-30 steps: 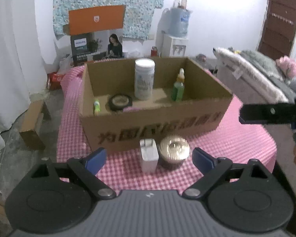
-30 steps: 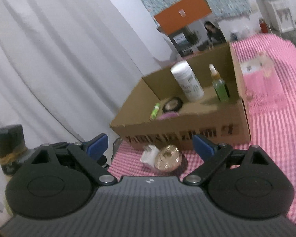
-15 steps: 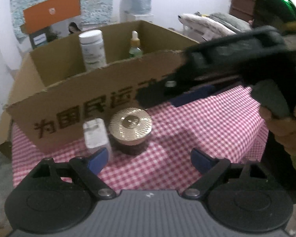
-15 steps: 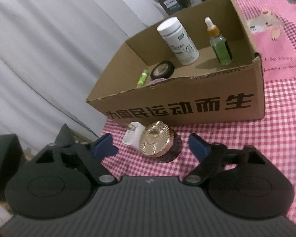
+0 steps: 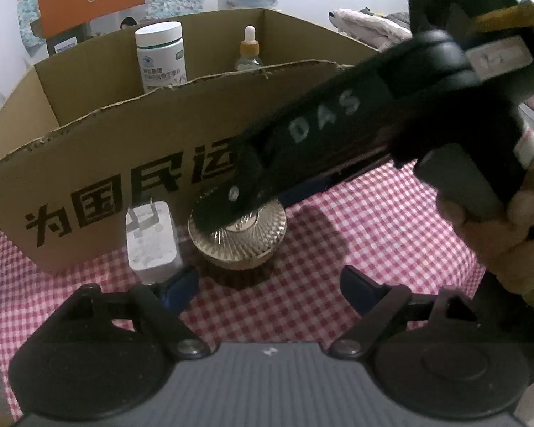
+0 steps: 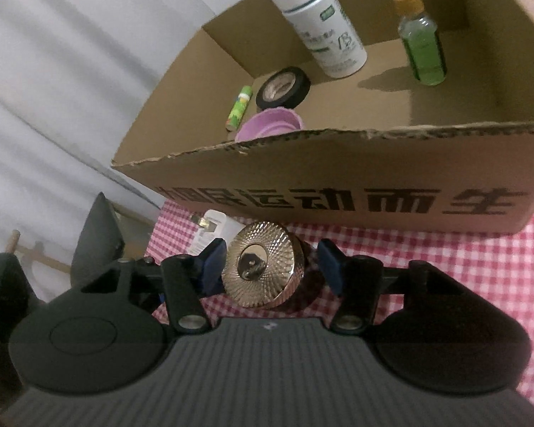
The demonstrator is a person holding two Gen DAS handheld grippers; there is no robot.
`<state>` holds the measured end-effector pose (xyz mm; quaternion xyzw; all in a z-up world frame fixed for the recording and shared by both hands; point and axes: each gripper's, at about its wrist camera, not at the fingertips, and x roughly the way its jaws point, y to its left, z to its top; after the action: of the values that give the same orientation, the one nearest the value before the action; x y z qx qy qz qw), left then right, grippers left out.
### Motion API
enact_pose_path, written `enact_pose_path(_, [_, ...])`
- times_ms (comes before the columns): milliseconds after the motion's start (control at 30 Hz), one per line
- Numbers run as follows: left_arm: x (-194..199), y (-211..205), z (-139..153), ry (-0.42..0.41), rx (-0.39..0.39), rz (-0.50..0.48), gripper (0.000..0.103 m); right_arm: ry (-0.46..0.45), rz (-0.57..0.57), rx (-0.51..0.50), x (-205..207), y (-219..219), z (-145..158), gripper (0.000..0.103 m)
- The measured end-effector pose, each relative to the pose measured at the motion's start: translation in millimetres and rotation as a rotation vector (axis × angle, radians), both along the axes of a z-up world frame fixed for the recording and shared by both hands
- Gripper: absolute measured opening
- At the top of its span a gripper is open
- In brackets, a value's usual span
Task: Organize rigid objects
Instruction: 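Close the right gripper on the gold-lidded jar, then lift the gold-lidded jar with the right gripper over the box wall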
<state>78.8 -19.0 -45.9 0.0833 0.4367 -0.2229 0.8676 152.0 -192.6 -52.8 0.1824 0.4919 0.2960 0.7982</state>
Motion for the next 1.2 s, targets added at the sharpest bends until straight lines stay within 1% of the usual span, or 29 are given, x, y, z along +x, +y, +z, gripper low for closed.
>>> enact_pose_path(100, [2, -2, 2, -0.006, -0.015, -0.004, 0.088, -0.002, 0.012, -0.011, 1, 3, -1, 0.055])
enact_pose_path(233, [0, -8, 1, -0.016, 0.006, -0.022, 0.088, 0.0, 0.012, -0.018, -1, 1, 1, 0.056])
enact_pose_path(400, [-4, -16, 1, -0.016, -0.004, -0.047, 0.088, 0.002, 0.003, -0.024, -10, -7, 2, 0.057])
enact_pose_path(567, [-10, -25, 2, -0.016, -0.023, -0.08, 0.088, 0.005, -0.027, -0.034, -21, -20, 3, 0.058])
enact_pose_path(700, [-18, -36, 1, -0.02, -0.03, -0.13, 0.088, 0.011, -0.062, -0.035, -32, -35, 2, 0.058])
enact_pose_path(800, [-22, -42, -1, -0.043, -0.011, -0.159, 0.088, 0.021, -0.085, -0.03, -39, -46, 1, 0.058])
enact_pose_path(933, [-23, -49, -5, -0.08, 0.04, -0.149, 0.088, 0.039, -0.119, 0.001, -43, -56, 1, 0.058])
enact_pose_path(1000, [-20, -51, -6, -0.084, 0.055, -0.132, 0.085, 0.041, -0.13, 0.003, -44, -58, 0, 0.058])
enact_pose_path(1100, [-13, -49, -10, -0.072, 0.057, -0.105, 0.075, 0.047, -0.132, 0.008, -46, -60, 0, 0.058])
enact_pose_path(1133, [-8, -48, -12, -0.067, 0.053, -0.102, 0.07, 0.048, -0.132, 0.01, -45, -60, 0, 0.058])
enact_pose_path(1167, [-4, -47, -13, -0.062, 0.054, -0.097, 0.067, 0.05, -0.132, 0.01, -45, -59, 0, 0.058])
enact_pose_path(1200, [-1, -47, -14, -0.059, 0.055, -0.094, 0.067, 0.05, -0.131, 0.011, -45, -59, 0, 0.058])
